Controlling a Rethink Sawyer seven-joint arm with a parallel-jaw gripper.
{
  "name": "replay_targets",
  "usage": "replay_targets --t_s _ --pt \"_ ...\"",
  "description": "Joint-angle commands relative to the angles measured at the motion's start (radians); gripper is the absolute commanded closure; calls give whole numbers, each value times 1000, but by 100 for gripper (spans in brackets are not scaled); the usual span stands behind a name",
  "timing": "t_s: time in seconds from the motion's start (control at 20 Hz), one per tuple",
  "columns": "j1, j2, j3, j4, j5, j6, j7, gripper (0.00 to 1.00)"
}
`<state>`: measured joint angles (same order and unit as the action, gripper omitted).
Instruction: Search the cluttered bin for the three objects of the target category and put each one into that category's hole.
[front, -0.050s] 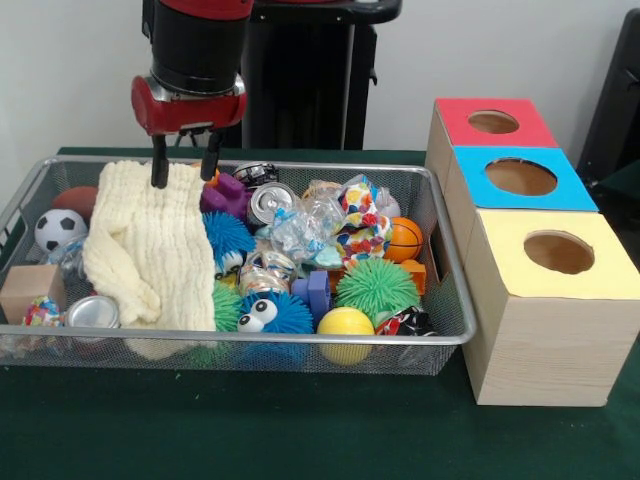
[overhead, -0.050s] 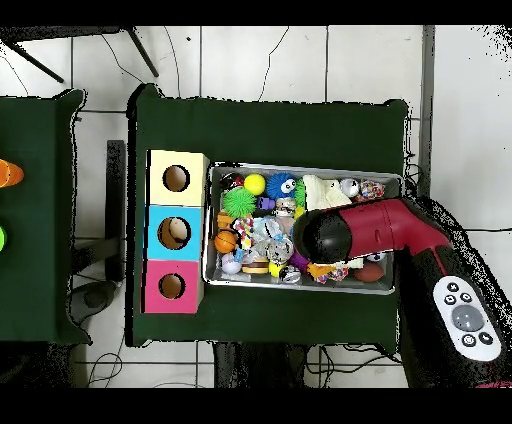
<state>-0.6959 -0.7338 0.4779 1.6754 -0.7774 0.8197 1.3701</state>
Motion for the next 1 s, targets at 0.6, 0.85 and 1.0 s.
replay_targets --t_s 0.6,0.85,1.0 --pt "-66 125 49 -28 -63 22 -267 0" --pt "-99 116 55 -40 -50 62 -308 0" --pt "-110 103 62 -43 -31 92 -318 0"
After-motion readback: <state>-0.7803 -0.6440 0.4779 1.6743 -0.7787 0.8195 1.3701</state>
